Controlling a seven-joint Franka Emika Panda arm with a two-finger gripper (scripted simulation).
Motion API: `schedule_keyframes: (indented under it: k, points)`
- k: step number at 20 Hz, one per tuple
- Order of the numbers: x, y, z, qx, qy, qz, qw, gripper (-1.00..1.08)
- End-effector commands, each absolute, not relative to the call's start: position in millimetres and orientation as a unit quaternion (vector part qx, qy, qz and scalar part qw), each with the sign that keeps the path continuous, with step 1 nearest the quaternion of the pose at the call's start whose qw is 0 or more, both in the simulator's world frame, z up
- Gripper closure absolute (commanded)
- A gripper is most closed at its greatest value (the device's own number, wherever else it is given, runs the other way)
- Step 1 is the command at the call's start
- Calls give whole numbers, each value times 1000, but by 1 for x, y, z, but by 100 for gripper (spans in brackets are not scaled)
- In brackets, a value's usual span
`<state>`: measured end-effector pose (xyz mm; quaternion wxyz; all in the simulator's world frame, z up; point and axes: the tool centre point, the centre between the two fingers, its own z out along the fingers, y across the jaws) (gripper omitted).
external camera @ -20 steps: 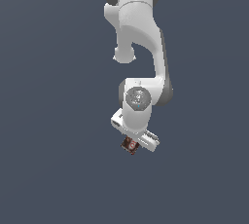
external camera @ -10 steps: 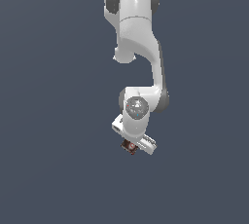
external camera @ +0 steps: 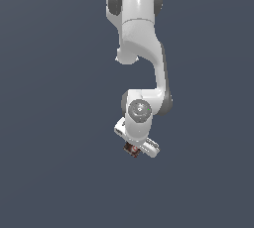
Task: Pick up the object and move it to a goal position.
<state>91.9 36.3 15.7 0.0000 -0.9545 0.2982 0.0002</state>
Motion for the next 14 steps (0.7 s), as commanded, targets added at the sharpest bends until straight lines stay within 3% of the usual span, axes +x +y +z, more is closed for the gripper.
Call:
schedule_keyframes:
  k: [1,14]
  points:
    - [92,36,16,-955,298,0,0,108]
    - [87,23,33,-955,298,0,0,108]
